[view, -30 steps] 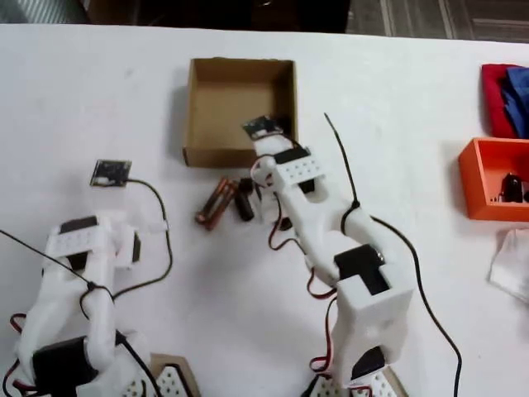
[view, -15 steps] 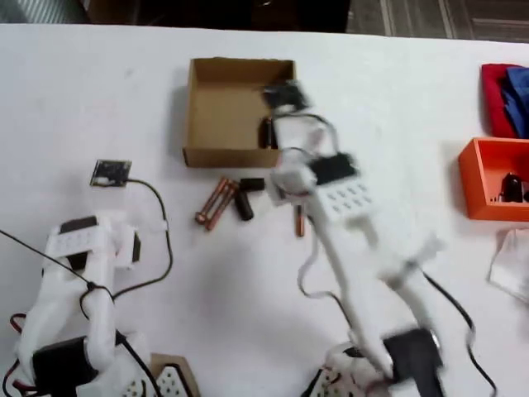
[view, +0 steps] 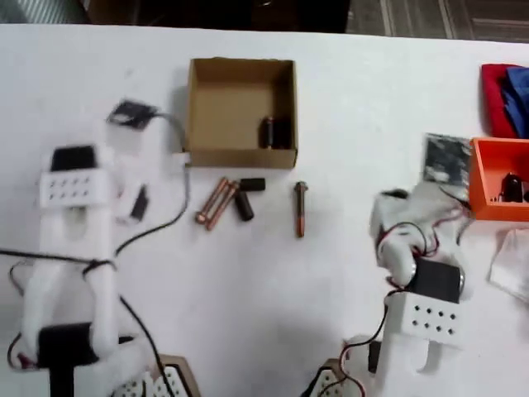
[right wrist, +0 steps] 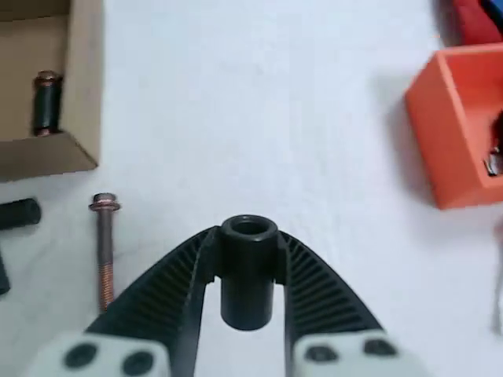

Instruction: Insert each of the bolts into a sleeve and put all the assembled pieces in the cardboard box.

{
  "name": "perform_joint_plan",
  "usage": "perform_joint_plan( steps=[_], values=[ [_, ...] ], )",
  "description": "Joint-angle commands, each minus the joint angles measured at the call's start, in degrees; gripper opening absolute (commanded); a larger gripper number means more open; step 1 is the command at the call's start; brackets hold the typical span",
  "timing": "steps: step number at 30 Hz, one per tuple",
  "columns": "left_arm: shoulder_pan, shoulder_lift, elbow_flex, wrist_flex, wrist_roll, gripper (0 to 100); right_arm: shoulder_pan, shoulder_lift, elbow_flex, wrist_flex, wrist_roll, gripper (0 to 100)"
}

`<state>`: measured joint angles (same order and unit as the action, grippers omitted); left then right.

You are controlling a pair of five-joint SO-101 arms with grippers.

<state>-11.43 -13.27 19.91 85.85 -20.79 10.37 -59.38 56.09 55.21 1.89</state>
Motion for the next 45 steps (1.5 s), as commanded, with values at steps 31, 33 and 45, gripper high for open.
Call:
perform_joint_plan(
  steps=[31, 33, 45],
  values=[
    [40.8, 64.3, -78.9, 10.5, 55.5, 14, 18.4, -1.9, 9.4, -12.9, -3.6, 2.2],
    [40.9, 66.5, -81.9, 10.7, 55.5, 14, 18.4, -1.9, 9.5, -12.9, -3.6, 2.2],
    [42.1, 77.4, -95.2, 10.3, 55.7, 14, 18.3, -1.9, 9.6, -12.8, -3.6, 2.2]
  ],
)
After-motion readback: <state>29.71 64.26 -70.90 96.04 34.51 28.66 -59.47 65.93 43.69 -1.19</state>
